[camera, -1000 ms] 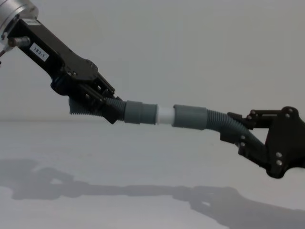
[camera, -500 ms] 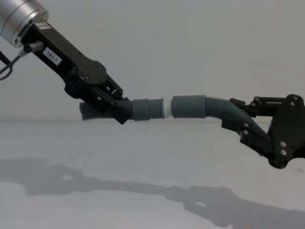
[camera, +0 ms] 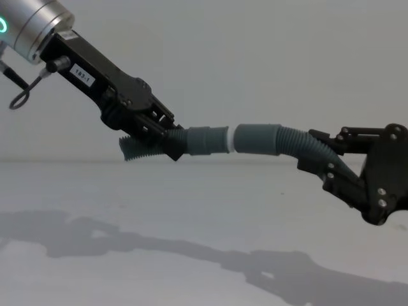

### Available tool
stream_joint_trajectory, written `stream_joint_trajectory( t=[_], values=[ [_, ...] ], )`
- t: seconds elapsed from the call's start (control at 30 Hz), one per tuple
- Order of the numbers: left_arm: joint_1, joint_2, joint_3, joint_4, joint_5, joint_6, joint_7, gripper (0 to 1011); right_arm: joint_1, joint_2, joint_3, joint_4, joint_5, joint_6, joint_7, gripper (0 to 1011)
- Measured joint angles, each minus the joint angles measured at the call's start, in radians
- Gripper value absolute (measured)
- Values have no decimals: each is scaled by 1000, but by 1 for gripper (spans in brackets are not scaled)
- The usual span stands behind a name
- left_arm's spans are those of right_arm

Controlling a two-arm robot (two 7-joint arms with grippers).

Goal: Use both hands to pick up one end of the pipe from the table, align the ends, and insert them.

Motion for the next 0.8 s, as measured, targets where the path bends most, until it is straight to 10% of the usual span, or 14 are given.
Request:
stream_joint_trajectory(
  t=[0.8],
  values=[
    [7, 4, -4, -16, -19, 3, 20, 295, -4, 3, -3, -11, -2, 9, 0, 227]
  ],
)
